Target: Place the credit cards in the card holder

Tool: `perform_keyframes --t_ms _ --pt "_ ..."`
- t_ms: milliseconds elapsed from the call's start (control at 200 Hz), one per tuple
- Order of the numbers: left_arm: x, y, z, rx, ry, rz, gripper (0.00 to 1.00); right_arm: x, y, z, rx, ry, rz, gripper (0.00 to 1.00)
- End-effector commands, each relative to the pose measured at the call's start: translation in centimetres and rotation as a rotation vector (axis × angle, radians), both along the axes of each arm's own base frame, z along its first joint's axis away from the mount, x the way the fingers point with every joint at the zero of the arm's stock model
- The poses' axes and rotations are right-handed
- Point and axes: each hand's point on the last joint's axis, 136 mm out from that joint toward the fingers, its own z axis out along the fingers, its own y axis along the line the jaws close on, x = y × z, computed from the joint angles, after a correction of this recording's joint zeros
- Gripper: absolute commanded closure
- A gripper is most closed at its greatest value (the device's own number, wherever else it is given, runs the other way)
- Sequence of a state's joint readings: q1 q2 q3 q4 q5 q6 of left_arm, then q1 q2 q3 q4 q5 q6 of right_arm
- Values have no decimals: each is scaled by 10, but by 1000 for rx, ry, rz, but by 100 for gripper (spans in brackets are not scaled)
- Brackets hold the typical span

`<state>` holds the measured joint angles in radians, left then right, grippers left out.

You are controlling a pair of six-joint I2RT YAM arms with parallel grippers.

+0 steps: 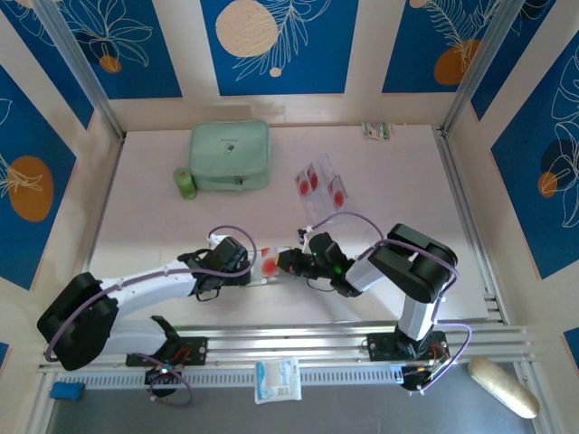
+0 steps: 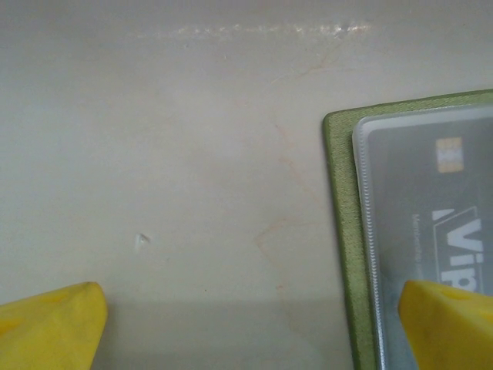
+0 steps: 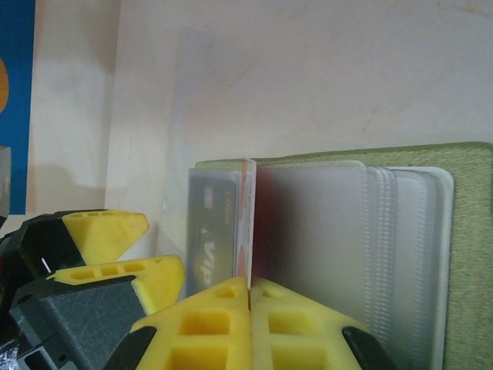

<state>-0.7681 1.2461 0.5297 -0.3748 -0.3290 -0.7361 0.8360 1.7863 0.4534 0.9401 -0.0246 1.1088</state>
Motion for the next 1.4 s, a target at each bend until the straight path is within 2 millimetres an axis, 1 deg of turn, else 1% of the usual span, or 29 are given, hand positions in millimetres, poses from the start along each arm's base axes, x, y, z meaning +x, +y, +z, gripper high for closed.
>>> perform_keyframes --t_ms 0,80,190,360,675,915,1265,1395 --pt "3 -2 13 -29 -10 19 3 -8 -5 -13 -17 27 3 100" --pt "5 -4 18 -38 -19 16 3 -8 -5 -13 -17 29 0 100" --pt "5 -4 17 -37 -19 16 3 -7 -6 -13 -13 30 -11 100" --pt "3 -3 11 -28 -3 19 3 -2 -7 -13 3 29 -34 100" --pt "1 0 7 -21 4 21 3 12 -7 -11 74 39 -86 100" --pt "0 0 6 -20 3 23 3 6 -9 -17 55 54 -71 100" --pt "1 0 4 -17 6 22 3 -7 -16 -31 -58 114 -55 100" --pt "0 0 3 -17 10 23 3 -9 -17 -30 -86 121 -50 100"
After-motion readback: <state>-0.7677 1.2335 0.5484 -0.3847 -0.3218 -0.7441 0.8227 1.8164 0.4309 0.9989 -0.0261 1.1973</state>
